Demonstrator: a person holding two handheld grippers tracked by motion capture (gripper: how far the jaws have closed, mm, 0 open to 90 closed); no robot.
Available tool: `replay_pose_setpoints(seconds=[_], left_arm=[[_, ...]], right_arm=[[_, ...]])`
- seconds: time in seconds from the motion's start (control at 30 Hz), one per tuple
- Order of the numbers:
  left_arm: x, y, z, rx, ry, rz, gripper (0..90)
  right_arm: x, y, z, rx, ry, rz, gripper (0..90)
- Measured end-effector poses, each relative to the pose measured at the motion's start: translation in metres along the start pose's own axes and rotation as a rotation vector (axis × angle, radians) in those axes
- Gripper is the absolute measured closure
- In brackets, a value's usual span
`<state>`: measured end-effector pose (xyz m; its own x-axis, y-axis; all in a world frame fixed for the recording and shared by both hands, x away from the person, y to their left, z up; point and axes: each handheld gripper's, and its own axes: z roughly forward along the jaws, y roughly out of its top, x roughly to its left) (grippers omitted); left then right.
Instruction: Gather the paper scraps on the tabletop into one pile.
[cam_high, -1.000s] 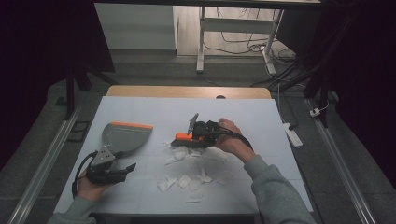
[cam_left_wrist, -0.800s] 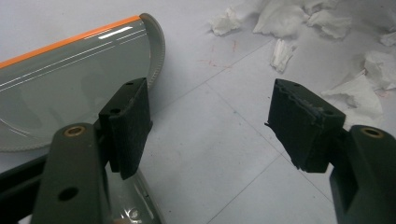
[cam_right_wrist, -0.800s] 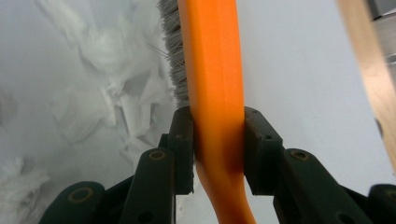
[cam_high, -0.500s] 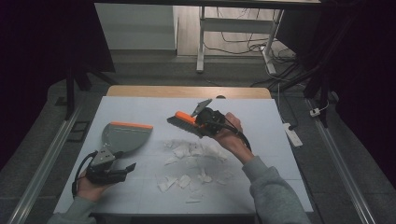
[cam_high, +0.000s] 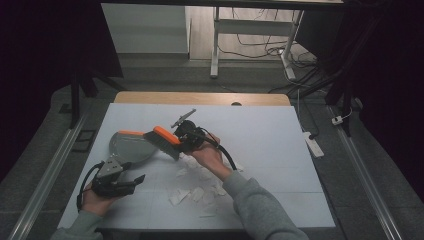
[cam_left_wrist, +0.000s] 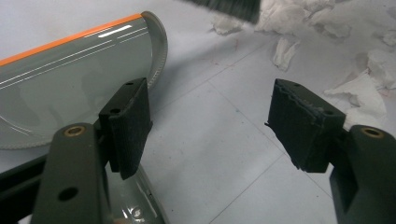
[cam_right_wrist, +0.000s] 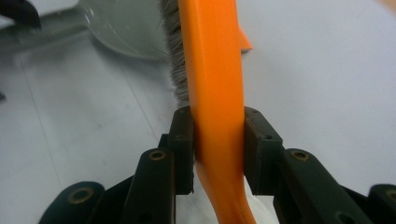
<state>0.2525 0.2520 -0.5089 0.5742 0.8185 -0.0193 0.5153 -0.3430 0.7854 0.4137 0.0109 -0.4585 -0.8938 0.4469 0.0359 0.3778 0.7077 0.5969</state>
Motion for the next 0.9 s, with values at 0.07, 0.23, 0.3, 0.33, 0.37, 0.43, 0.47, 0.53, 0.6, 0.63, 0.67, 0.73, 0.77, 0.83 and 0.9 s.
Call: replay_pose_setpoints(seconds=[0.07, 0.23, 0.3, 0.33, 0.37, 0.43, 0.47, 0.53, 0.6, 0.63, 0.67, 0.73, 0.77, 0.83, 0.9], left_arm=[[0.000, 0.000, 0.000, 0.000, 0.000, 0.001, 30.4], [0.000, 0.000, 0.000, -0.002, -0.001, 0.000, 30.4], [0.000, 0.000, 0.000, -0.001, -0.002, 0.001, 30.4], [0.000, 0.000, 0.000, -0.001, -0.002, 0.001, 30.4], [0.000, 0.000, 0.000, 0.000, -0.003, 0.002, 30.4], [-0.001, 0.000, 0.001, 0.001, -0.004, 0.004, 30.4], [-0.001, 0.000, 0.000, 0.001, -0.004, 0.004, 30.4], [-0.001, 0.000, 0.001, 0.002, -0.003, 0.003, 30.4], [-0.001, 0.000, 0.001, 0.004, -0.003, 0.007, 30.4], [-0.001, 0.000, 0.001, 0.005, -0.003, 0.007, 30.4], [-0.001, 0.000, 0.001, 0.005, -0.003, 0.006, 30.4], [0.000, 0.000, 0.000, 0.000, -0.001, 0.002, 30.6], [0.001, -0.001, -0.001, -0.003, -0.001, -0.003, 30.6], [0.002, -0.001, -0.001, -0.007, 0.003, -0.012, 30.7], [0.002, -0.001, -0.002, -0.010, 0.007, -0.013, 30.7]], right_arm=[[0.000, 0.000, 0.005, 0.002, 0.008, 0.011, 68.0], [-0.018, -0.012, 0.014, 0.047, -0.041, 0.113, 68.2], [-0.028, -0.021, 0.009, 0.052, -0.065, 0.155, 68.3], [-0.028, -0.021, 0.009, 0.052, -0.065, 0.155, 68.3], [-0.037, -0.030, 0.002, 0.049, -0.064, 0.193, 68.3], [-0.039, -0.034, -0.003, 0.052, -0.075, 0.200, 68.3], [-0.042, -0.038, -0.007, 0.054, -0.083, 0.199, 68.3], [-0.044, -0.044, -0.016, 0.057, -0.097, 0.202, 68.3], [-0.045, -0.047, -0.024, 0.058, -0.119, 0.194, 68.2], [-0.045, -0.048, -0.029, 0.047, -0.129, 0.189, 68.2], [-0.044, -0.048, -0.034, 0.030, -0.130, 0.182, 68.2], [-0.036, -0.043, -0.051, -0.040, -0.113, 0.154, 68.2], [-0.036, -0.043, -0.051, -0.040, -0.113, 0.154, 68.2], [-0.027, -0.038, -0.062, -0.078, -0.108, 0.120, 68.2], [-0.018, -0.034, -0.068, -0.095, -0.088, 0.092, 68.2]])
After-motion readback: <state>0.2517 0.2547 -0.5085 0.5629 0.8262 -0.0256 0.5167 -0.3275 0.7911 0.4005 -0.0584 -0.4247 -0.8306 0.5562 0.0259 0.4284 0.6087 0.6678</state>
